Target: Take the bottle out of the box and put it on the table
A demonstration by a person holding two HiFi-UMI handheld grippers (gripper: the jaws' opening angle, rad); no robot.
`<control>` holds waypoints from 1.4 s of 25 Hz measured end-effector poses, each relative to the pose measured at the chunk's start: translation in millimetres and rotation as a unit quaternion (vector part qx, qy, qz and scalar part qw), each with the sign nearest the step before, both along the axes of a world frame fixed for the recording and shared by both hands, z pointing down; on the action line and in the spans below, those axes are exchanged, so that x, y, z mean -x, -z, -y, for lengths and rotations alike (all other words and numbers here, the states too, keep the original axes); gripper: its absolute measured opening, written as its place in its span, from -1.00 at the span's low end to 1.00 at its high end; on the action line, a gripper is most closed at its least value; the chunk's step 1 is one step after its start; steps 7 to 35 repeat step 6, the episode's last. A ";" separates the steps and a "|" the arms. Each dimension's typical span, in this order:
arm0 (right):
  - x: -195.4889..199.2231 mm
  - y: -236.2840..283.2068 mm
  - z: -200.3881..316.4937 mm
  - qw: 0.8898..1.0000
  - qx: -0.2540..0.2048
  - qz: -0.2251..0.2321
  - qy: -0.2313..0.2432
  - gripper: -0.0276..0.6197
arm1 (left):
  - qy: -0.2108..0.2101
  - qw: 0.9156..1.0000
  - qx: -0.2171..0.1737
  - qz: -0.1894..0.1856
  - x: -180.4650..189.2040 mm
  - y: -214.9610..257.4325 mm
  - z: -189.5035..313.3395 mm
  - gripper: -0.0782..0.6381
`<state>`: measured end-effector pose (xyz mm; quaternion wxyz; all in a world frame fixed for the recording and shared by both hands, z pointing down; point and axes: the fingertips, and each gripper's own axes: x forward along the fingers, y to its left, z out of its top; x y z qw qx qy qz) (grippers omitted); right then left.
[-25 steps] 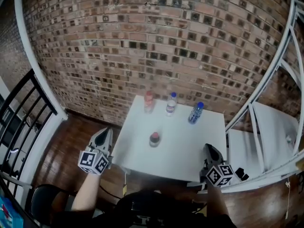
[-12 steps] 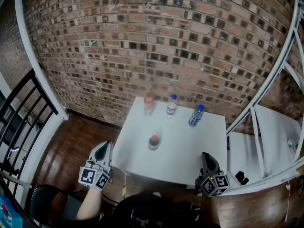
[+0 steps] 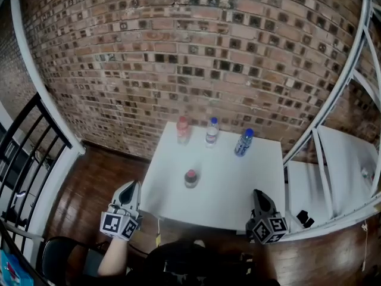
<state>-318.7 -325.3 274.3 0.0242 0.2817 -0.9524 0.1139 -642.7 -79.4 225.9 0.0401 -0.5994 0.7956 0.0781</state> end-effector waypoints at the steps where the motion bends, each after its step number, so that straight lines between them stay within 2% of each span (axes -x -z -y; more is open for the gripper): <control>1: -0.3 0.5 0.9 1.000 -0.001 0.000 -0.001 -0.91 | 0.000 1.000 0.000 -0.001 -0.6 -0.6 0.5 -0.77; 35: 1.5 3.7 2.3 1.000 -0.005 0.001 0.002 -0.91 | -0.003 1.000 -0.003 -0.005 -1.6 -0.9 2.0 -0.77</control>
